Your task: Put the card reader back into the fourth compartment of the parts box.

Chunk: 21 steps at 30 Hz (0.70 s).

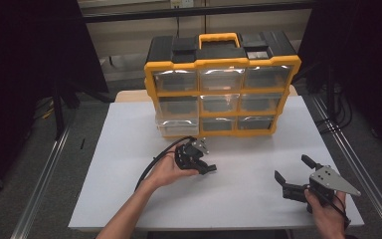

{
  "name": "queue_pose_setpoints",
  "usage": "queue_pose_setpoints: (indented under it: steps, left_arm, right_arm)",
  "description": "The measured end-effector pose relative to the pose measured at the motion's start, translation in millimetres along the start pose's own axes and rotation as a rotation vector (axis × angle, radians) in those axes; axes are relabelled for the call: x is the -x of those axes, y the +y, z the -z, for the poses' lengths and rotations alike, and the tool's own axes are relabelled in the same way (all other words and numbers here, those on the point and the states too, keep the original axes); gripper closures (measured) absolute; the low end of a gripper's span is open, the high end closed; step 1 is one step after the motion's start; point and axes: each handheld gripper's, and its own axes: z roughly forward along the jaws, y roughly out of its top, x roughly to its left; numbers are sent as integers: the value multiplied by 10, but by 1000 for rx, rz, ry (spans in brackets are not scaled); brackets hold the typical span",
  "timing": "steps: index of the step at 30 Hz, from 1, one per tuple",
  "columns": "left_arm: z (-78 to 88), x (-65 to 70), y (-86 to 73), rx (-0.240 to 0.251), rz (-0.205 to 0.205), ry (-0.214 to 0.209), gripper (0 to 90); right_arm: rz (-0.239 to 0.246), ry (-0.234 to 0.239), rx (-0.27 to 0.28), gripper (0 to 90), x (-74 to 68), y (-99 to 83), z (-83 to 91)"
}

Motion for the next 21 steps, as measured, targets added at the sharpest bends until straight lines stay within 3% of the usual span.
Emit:
queue_pose_setpoints:
  steps: [3, 4, 5, 13, 21]
  left_arm:
    - [26, 20, -1, 10, -1, 8, 739]
    - [37, 15, 4, 1, -5, -12, 739]
    - [27, 28, 3, 10, -7, 4, 739]
    - [61, 82, -4, 21, -12, 5, 739]
    - [149, 127, -35, 74, -19, 27, 739]
  right_arm:
    - [2, -3, 1, 0, 4, -3, -1]
    - [2, 0, 1, 0, 5, -4, -4]
    - [1, 2, 1, 0, 4, -3, -5]
    - [0, -3, 3, 0, 2, -2, -1]
    - [1, 1, 3, 0, 1, -1, 2]
